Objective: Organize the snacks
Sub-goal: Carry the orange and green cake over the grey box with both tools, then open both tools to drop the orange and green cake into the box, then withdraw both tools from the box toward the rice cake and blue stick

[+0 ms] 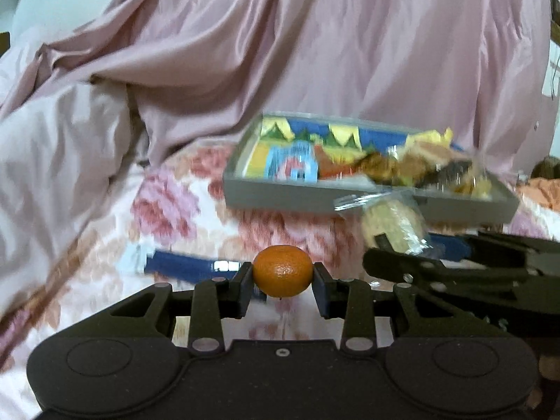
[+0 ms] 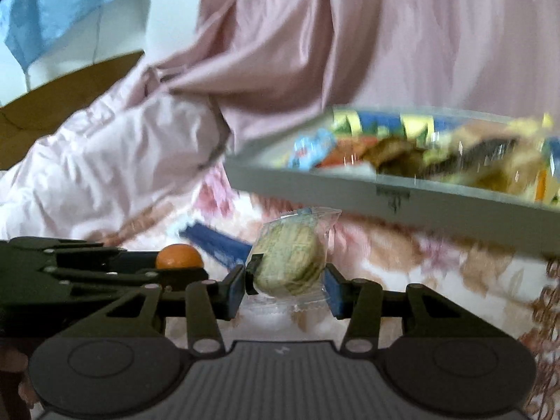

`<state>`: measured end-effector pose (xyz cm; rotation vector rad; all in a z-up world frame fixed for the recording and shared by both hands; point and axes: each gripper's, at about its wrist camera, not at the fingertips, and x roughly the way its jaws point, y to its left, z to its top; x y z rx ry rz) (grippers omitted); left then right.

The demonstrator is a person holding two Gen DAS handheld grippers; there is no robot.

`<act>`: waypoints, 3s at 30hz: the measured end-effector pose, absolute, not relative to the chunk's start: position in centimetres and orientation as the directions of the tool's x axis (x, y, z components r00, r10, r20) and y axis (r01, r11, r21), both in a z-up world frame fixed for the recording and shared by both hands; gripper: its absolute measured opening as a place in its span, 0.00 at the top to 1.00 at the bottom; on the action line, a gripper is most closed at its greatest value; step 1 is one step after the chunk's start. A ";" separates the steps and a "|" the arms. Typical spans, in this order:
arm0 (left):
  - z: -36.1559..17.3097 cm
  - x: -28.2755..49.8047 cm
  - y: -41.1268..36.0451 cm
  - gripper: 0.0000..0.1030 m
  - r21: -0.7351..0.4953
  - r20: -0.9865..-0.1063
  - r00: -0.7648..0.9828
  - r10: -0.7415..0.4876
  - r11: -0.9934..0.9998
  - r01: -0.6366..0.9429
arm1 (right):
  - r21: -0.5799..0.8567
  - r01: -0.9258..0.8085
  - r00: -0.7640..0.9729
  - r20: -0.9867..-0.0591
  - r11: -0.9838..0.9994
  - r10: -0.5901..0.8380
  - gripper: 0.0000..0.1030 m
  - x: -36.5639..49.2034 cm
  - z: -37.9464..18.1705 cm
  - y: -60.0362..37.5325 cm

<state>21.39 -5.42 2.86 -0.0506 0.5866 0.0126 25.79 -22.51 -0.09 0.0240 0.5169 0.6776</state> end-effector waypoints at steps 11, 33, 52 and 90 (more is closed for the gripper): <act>6.1 26.4 -7.3 0.63 -0.028 -0.492 0.871 -0.019 1.000 0.006 | 0.187 -0.449 0.812 -0.322 0.874 0.487 0.50 27.1 2.6 -25.9; 3.7 35.5 -10.4 0.63 -0.147 -0.540 0.840 -0.045 0.988 -0.042 | 0.167 -0.312 0.862 -0.365 0.935 0.352 0.51 32.5 1.9 -28.1; 4.4 34.7 -10.0 0.23 -0.181 -0.523 0.852 -0.028 0.980 -0.079 | 0.170 -0.272 0.876 -0.365 0.947 0.317 0.37 33.6 1.8 -28.7; 6.9 16.8 -3.4 0.01 -0.152 -0.443 0.888 0.123 0.966 -0.209 | 0.164 -0.207 0.930 -0.272 0.964 0.246 0.00 20.2 3.7 -27.8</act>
